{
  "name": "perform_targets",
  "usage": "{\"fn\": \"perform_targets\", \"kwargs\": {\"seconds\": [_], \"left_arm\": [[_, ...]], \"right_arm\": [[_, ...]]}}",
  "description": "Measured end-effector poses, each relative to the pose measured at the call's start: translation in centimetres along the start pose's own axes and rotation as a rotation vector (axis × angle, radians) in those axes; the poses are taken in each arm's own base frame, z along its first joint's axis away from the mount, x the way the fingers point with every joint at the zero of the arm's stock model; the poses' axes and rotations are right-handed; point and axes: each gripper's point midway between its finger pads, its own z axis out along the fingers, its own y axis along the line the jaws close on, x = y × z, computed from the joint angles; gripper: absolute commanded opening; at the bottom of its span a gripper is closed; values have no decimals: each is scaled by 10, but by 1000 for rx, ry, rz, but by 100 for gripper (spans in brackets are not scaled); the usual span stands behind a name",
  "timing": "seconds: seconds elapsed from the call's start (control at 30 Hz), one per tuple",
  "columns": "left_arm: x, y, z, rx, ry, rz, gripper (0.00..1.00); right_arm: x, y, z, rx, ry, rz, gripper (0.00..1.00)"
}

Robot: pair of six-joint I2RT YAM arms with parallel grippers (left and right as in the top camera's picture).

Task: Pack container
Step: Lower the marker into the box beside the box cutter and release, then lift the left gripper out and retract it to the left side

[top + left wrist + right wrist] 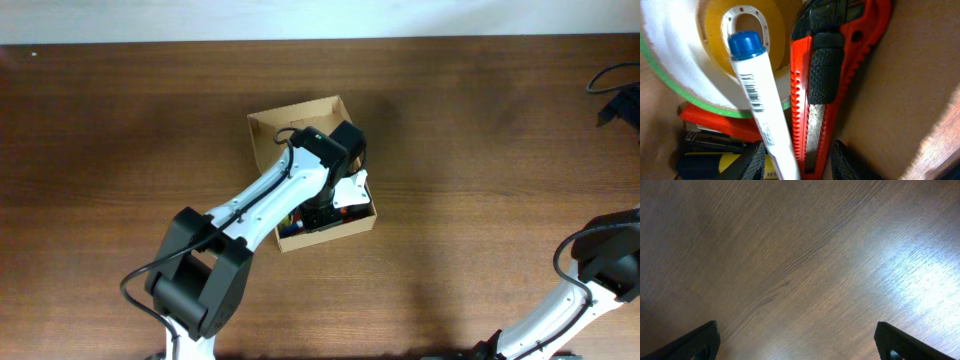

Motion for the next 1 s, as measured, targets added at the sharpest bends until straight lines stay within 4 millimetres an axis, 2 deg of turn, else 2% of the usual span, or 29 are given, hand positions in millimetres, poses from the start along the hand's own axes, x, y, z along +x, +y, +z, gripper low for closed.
{"fn": "perform_targets", "kwargs": {"seconds": [0.2, 0.27, 0.37, 0.4, 0.63, 0.8, 0.93, 1.0], "left_arm": [[0, 2, -24, -49, -50, -3, 39], [0, 2, -35, -66, -76, -6, 30], [2, 4, -53, -106, -114, -17, 7], [3, 5, -59, -121, -125, -26, 3], [24, 20, -116, -315, -198, -124, 2], [59, 50, -167, -472, -285, -319, 2], [106, 81, -210, -587, -380, -551, 2], [137, 95, -229, -641, -421, -687, 2]], "right_arm": [[0, 0, 0, 0, 0, 0, 99], [0, 0, 0, 0, 0, 0, 99], [0, 0, 0, 0, 0, 0, 99], [0, 0, 0, 0, 0, 0, 99], [0, 0, 0, 0, 0, 0, 99], [0, 0, 0, 0, 0, 0, 99], [0, 0, 0, 0, 0, 0, 99], [0, 0, 0, 0, 0, 0, 99]]}}
